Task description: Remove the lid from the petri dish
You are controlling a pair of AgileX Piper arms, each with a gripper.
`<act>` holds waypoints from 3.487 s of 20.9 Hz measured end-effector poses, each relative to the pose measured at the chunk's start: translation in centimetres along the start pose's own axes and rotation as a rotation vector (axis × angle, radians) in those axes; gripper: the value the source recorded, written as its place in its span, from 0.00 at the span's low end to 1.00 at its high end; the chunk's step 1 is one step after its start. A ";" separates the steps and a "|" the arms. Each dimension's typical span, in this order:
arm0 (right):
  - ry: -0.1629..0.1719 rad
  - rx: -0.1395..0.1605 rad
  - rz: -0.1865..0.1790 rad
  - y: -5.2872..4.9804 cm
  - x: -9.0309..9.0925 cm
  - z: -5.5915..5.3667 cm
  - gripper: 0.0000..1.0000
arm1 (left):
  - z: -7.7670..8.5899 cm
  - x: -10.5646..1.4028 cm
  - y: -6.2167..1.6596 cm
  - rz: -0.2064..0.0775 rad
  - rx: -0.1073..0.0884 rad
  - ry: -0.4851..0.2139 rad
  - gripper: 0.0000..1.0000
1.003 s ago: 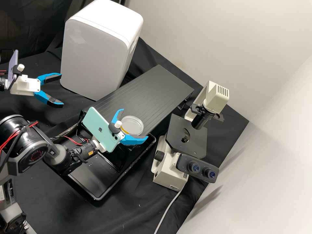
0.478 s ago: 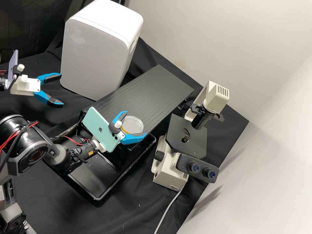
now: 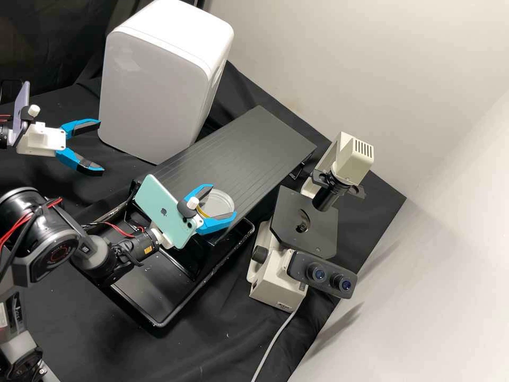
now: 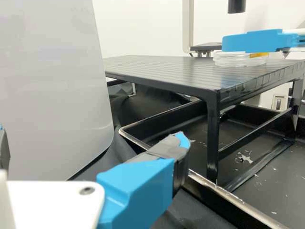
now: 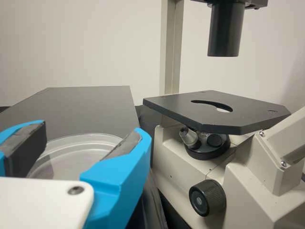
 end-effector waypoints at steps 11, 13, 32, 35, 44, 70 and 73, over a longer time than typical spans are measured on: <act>-0.001 0.001 0.001 0.0 0.0 0.0 1.00 | 0.0 0.0 0.00 0.000 0.000 0.000 1.00; -0.001 0.001 0.001 0.0 0.0 0.0 1.00 | 0.0 0.0 0.00 0.000 0.000 0.000 1.00; 0.002 -0.002 -0.002 -0.2 0.0 -0.1 1.00 | 0.0 0.0 0.00 0.000 0.000 0.000 1.00; 0.000 -0.022 -0.005 -0.3 0.2 -0.3 1.00 | 0.0 0.0 0.00 0.000 0.000 0.000 1.00; -0.032 -0.032 -0.027 -0.7 0.3 0.1 1.00 | 0.0 0.0 0.00 0.000 0.000 0.000 1.00; -0.031 -0.032 -0.028 -0.7 0.2 0.1 0.00 | 0.0 0.0 -0.02 -0.001 0.000 0.000 1.00; -0.028 -0.032 -0.024 -0.7 0.3 0.0 0.00 | 0.0 0.0 -0.02 -0.001 0.000 0.000 1.00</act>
